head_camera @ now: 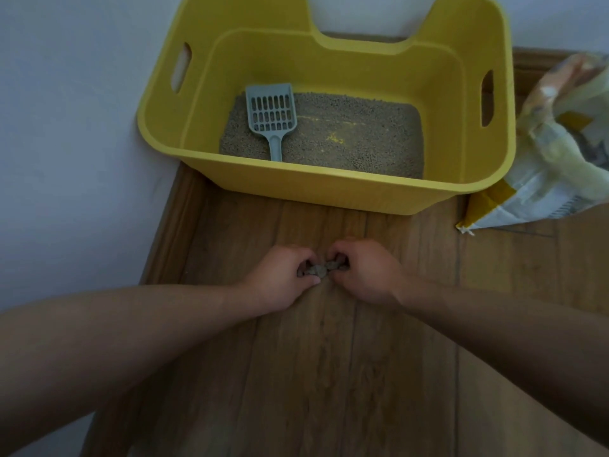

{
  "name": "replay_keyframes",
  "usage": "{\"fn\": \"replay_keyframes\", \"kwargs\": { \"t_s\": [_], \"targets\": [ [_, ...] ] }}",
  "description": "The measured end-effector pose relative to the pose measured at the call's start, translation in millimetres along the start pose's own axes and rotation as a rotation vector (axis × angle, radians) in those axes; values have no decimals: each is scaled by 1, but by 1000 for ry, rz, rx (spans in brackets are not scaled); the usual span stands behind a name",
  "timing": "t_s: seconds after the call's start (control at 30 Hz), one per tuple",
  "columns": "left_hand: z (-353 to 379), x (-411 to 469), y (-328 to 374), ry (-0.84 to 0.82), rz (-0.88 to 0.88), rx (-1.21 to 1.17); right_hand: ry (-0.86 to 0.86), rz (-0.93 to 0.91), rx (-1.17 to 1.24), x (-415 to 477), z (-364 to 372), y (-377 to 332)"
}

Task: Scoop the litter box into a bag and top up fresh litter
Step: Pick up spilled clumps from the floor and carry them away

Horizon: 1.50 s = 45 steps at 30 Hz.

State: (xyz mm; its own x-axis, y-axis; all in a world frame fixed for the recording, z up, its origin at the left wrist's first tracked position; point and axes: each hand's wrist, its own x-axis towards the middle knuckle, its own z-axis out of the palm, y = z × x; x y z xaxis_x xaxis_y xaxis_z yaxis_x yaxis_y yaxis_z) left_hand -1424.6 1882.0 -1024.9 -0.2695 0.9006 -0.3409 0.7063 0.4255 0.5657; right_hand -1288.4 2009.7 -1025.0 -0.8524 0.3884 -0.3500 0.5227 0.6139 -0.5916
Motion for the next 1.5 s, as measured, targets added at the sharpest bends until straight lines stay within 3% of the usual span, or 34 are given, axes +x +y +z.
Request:
{"fn": "replay_keyframes", "kwargs": {
  "t_s": [0.63,0.87,1.5],
  "targets": [
    [-14,-2,13,9,34,31,80,0,44,-25,-20,10],
    [-35,-14,29,44,54,55,184,6,115,-55,-29,-2],
    [-167,-95,205,123,45,23,311,122,160,-164,-187,-101]
  ]
}}
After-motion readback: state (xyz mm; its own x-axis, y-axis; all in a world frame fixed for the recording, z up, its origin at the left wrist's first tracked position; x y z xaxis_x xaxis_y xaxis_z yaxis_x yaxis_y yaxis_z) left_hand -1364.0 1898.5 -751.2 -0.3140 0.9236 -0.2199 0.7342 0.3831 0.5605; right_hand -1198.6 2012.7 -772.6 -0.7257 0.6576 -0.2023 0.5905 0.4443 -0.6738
